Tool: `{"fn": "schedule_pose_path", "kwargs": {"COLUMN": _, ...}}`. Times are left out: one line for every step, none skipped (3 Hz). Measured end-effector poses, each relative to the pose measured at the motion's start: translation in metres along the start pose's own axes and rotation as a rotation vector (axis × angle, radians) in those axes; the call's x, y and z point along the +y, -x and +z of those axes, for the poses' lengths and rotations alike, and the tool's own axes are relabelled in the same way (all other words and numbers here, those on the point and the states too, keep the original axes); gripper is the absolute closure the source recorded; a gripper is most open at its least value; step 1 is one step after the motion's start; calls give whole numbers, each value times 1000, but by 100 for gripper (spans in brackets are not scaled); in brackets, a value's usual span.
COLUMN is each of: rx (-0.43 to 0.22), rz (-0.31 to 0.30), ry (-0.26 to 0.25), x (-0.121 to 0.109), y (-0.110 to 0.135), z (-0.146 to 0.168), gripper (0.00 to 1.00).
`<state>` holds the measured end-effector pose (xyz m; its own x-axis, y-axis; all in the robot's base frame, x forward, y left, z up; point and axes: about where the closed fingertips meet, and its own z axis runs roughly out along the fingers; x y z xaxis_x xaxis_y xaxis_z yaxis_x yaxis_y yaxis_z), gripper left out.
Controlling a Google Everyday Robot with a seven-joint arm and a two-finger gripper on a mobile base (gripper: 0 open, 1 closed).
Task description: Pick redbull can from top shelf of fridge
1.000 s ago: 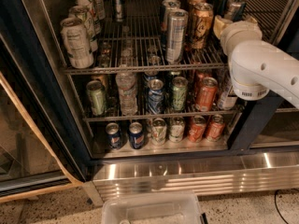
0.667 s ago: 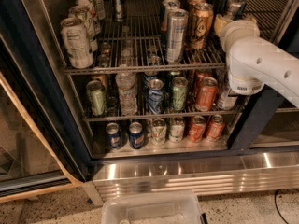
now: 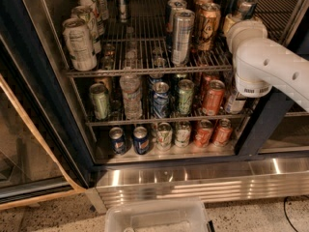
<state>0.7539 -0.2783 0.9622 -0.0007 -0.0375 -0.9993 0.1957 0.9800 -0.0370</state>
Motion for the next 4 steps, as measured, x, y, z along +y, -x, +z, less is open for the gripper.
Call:
{"fn": "schedule_pose_path", "kwargs": {"rx": 0, "rz": 0, "ry": 0, "x": 0, "y": 0, "z": 0, "gripper": 84}}
{"fn": "schedule_pose_path", "kwargs": {"rx": 0, "rz": 0, "ry": 0, "x": 0, "y": 0, "z": 0, "gripper": 100}}
{"fn": "schedule_pose_path", "kwargs": {"rx": 0, "rz": 0, "ry": 0, "x": 0, "y": 0, "z": 0, "gripper": 100}}
{"fn": "schedule_pose_path", "kwargs": {"rx": 9, "rz": 10, "ry": 32, "x": 2, "y": 5, "z": -9, "gripper": 100}}
